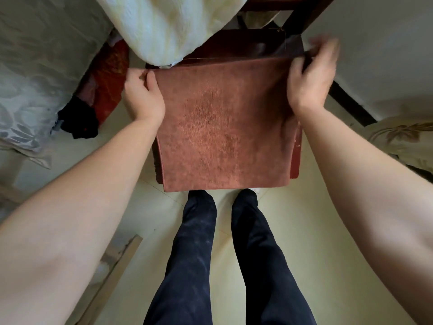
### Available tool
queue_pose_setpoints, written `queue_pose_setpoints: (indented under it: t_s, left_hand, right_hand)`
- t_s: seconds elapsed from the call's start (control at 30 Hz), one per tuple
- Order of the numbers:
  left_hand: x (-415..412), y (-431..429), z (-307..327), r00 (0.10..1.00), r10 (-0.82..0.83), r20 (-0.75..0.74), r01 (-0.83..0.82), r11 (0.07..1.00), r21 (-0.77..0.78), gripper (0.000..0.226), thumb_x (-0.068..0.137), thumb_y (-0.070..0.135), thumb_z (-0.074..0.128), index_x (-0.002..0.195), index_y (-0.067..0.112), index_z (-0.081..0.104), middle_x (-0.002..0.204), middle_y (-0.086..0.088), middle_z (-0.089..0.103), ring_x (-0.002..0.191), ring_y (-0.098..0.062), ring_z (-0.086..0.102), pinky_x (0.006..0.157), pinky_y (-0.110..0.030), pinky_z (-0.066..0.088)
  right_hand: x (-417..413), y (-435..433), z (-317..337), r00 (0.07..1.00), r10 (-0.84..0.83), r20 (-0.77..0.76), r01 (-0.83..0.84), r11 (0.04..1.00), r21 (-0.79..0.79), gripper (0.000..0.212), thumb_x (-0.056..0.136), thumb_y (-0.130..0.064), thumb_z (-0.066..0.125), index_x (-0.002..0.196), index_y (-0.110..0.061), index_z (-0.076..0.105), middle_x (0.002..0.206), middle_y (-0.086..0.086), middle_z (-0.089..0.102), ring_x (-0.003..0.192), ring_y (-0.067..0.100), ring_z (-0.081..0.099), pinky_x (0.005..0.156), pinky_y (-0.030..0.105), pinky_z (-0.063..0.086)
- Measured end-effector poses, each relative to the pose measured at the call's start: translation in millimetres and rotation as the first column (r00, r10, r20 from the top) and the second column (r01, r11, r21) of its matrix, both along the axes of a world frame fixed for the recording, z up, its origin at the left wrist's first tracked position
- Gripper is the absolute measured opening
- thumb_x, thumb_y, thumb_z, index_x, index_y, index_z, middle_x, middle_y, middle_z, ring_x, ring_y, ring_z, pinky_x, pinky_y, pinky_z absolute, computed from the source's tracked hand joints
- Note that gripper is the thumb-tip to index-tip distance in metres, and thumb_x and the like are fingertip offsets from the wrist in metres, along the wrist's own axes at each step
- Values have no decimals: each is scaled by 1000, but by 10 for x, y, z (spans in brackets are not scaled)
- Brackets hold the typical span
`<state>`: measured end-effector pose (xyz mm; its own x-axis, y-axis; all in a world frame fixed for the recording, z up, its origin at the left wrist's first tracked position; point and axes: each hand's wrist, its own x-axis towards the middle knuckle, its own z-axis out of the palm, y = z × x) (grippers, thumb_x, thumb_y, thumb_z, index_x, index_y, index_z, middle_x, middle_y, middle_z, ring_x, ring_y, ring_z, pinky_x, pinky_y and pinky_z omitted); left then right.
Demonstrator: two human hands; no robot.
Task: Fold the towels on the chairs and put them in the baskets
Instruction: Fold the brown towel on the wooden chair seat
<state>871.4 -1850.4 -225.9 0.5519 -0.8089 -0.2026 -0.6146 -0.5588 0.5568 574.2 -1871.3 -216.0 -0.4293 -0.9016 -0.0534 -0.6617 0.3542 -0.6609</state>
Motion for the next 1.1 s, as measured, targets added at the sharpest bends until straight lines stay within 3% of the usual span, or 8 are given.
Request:
queue_pose_setpoints:
  t_s: [0.17, 0.3, 0.43, 0.57, 0.73, 0.83, 0.97, 1.1]
  left_hand:
    - [147, -281, -269, 998, 3, 64, -16, 978, 208, 33, 93, 33, 55, 110, 7, 68, 116, -9, 70, 108, -25, 65, 86, -32, 48]
    - [163, -273, -280, 966, -226, 127, 182, 939, 292, 38, 92, 34, 57, 119, 9, 62, 123, -12, 64, 114, -31, 59, 89, -38, 48]
    - [173, -255, -223, 863, -464, 200, 374, 853, 364, 34, 96, 30, 52, 118, 5, 59, 123, -21, 60, 114, -43, 55, 87, -48, 46]
    - [169, -154, -151, 799, -567, 200, 462, 792, 398, 23, 99, 23, 51, 114, 11, 63, 122, -19, 59, 118, -40, 51, 88, -50, 44]
    - [115, 21, 72, 881, -456, 126, 399, 860, 318, 21, 100, 16, 46, 117, 10, 58, 124, -18, 56, 116, -37, 52, 91, -43, 40]
    - [84, 177, 287, 897, -422, 129, 380, 887, 261, 20, 100, 14, 45, 116, 9, 56, 116, -16, 63, 110, -37, 56, 85, -42, 40]
    - [120, 410, 669, 837, -526, 150, 476, 836, 272, 28, 99, 8, 45, 124, 7, 57, 121, -19, 59, 116, -38, 52, 93, -45, 40]
    - [73, 576, 1310, 881, -386, 272, 356, 922, 155, 33, 97, 8, 37, 120, 12, 61, 118, -19, 54, 114, -37, 49, 90, -47, 41]
  right_hand:
    - [-3, -191, -276, 949, 220, -225, -140, 935, 324, 36, 95, -14, 46, 130, -17, 55, 131, 9, 56, 112, 30, 60, 86, 33, 46]
    - [-44, -183, -305, 877, 345, -334, -175, 878, 447, 50, 91, -17, 47, 141, -15, 44, 141, 17, 44, 121, 41, 52, 91, 48, 48]
    - [-154, -145, -286, 712, 587, -386, -345, 771, 536, 57, 88, -24, 49, 143, -10, 43, 137, 25, 45, 124, 45, 44, 94, 51, 43]
    - [-199, -112, -219, 726, 574, -378, -312, 765, 563, 45, 91, -29, 47, 125, -1, 54, 128, 26, 52, 116, 45, 50, 92, 50, 44]
    - [-197, -6, 101, 878, 398, -266, -244, 851, 466, 43, 90, -37, 50, 116, -3, 55, 116, 24, 59, 100, 45, 59, 80, 45, 48]
    - [-261, 112, 330, 858, 455, -238, -334, 847, 413, 32, 91, -29, 52, 113, -6, 54, 109, 23, 65, 96, 43, 61, 77, 44, 48]
    - [-409, 304, 701, 794, 582, -175, -482, 778, 404, 32, 97, -22, 56, 126, -10, 62, 120, 19, 65, 111, 40, 59, 90, 41, 47]
    - [-477, 533, 1251, 868, 423, -262, -393, 906, 161, 30, 101, -31, 45, 121, -19, 65, 115, 10, 61, 109, 30, 57, 84, 38, 47]
